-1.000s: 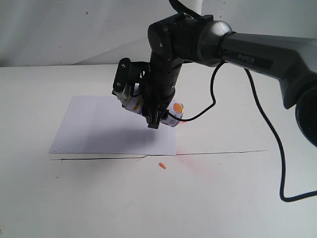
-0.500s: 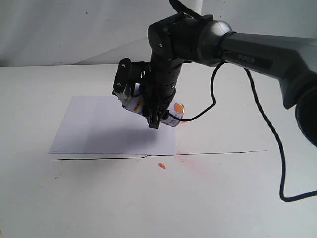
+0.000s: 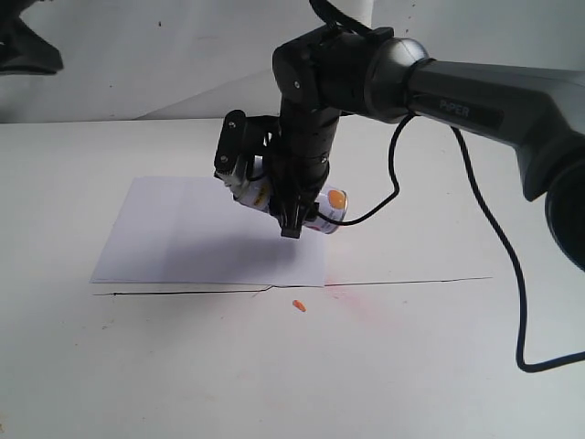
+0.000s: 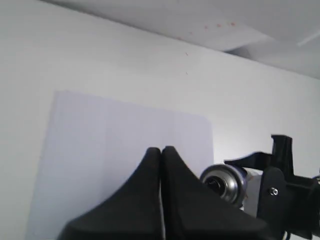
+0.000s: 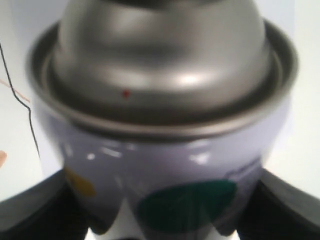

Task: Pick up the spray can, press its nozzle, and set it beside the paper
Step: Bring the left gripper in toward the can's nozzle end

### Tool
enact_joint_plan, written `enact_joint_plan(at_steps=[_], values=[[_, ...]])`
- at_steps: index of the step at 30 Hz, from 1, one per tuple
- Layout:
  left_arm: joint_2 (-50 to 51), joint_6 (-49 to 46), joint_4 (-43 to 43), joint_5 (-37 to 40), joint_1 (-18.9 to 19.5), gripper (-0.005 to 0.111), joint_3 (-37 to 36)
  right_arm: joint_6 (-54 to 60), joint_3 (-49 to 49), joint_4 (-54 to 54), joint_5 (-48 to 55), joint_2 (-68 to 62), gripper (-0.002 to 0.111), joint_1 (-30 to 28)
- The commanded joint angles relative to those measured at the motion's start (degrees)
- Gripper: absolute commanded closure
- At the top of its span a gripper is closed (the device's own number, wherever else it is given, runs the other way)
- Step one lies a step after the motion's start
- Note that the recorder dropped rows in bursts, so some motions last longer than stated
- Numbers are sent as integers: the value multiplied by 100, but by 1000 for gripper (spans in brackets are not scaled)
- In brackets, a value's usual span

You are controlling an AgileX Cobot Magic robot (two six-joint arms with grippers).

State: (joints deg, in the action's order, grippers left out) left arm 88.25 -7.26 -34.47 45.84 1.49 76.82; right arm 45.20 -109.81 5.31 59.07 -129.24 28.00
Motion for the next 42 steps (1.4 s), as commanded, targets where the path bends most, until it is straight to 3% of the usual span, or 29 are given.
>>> enact_joint_plan(at_steps=[1, 7, 19, 25, 31, 42], values=[[986, -991, -850, 891, 173, 107, 701, -22, -94, 70, -28, 86, 108, -14], [1918, -1399, -1407, 1513, 174, 107, 1289, -22, -94, 72, -95, 86, 108, -14], [3010, -2000, -2544, 2329, 174, 107, 1766, -25, -94, 302, -144, 86, 108, -14], [3385, -2105, -2624, 2413, 162, 107, 1821, -47, -94, 352, -156, 86, 108, -14], [3398, -2187, -2665, 2413, -205, 107, 1810, -47, -94, 352, -368, 86, 108, -14], [3398, -2187, -2675, 2413, -241, 107, 1810, -59, -94, 613, -530, 86, 108, -14]])
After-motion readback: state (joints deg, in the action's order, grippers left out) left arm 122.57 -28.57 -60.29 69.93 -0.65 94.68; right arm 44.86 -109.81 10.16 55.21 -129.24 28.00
